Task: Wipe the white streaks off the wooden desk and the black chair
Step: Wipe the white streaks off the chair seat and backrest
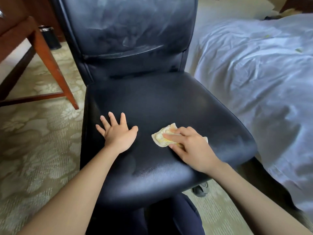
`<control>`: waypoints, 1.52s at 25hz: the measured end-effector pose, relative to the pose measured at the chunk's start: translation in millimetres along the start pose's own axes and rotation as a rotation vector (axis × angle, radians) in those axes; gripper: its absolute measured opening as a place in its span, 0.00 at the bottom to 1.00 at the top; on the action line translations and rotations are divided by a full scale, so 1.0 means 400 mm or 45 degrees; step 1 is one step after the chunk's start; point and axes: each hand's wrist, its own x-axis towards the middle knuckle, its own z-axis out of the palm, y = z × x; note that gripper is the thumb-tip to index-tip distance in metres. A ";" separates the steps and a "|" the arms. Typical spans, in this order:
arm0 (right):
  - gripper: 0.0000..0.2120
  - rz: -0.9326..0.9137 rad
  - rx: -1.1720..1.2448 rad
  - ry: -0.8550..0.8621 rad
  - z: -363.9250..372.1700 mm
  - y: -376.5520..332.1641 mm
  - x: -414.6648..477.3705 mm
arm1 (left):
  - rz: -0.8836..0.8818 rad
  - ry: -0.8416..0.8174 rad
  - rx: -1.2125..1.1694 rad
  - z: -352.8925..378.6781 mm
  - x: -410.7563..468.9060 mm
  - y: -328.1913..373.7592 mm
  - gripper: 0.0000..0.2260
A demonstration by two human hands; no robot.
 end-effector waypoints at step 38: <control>0.12 0.098 -0.071 0.005 0.096 -0.232 0.077 | 0.231 0.040 -0.198 -0.015 -0.100 -0.131 0.24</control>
